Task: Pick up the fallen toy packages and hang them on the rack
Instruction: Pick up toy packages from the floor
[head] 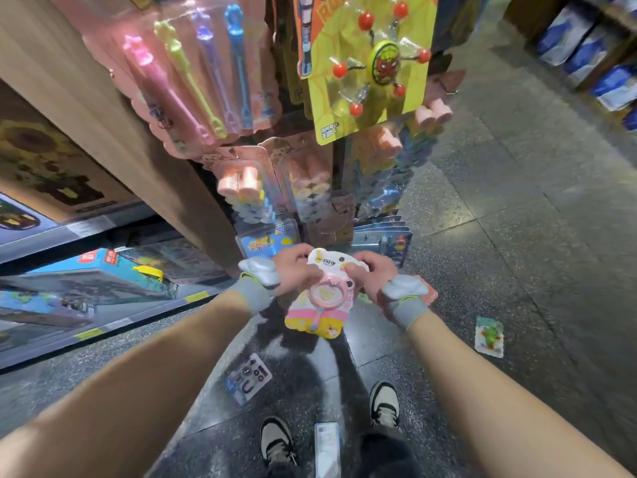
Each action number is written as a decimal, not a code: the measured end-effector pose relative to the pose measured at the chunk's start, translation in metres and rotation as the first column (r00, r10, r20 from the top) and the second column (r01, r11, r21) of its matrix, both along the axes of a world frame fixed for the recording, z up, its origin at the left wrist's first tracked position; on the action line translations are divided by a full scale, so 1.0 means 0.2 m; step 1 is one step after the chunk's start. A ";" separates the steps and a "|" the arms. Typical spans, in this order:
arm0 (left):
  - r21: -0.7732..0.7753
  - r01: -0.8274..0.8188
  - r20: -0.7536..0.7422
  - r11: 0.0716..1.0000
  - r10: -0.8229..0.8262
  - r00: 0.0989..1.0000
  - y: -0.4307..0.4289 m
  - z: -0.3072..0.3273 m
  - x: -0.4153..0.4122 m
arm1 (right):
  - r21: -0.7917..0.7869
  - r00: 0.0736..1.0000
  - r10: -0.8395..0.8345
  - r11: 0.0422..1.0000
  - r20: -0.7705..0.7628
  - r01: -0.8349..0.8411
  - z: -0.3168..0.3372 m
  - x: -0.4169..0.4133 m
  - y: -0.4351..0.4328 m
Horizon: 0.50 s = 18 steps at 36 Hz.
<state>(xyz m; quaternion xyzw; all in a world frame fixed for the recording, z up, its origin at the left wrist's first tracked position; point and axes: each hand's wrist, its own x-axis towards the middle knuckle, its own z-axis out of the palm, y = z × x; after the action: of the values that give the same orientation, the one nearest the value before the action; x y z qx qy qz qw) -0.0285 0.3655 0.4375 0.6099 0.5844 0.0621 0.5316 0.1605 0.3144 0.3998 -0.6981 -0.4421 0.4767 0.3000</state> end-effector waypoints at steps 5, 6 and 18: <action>0.186 0.067 -0.031 0.980 -0.062 0.998 0.05 0.01 0.11 | 0.022 1.000 0.028 0.999 0.010 -0.028 0.04 0.08 0.08; 0.182 0.075 -0.054 0.980 -0.066 0.996 0.06 0.01 0.11 | 0.033 1.000 0.015 0.999 0.009 -0.016 0.05 0.08 0.09; 0.201 -0.253 -0.086 0.946 0.275 0.958 0.10 -0.05 0.23 | 0.022 0.992 -0.120 0.992 -0.041 0.121 0.05 0.18 0.24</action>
<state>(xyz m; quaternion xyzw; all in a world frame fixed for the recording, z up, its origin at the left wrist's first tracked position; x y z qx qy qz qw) 0.0169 0.3865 0.4275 0.5761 0.6814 0.1530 0.4247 0.1960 0.3617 0.4105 -0.7102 -0.3987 0.4662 0.3455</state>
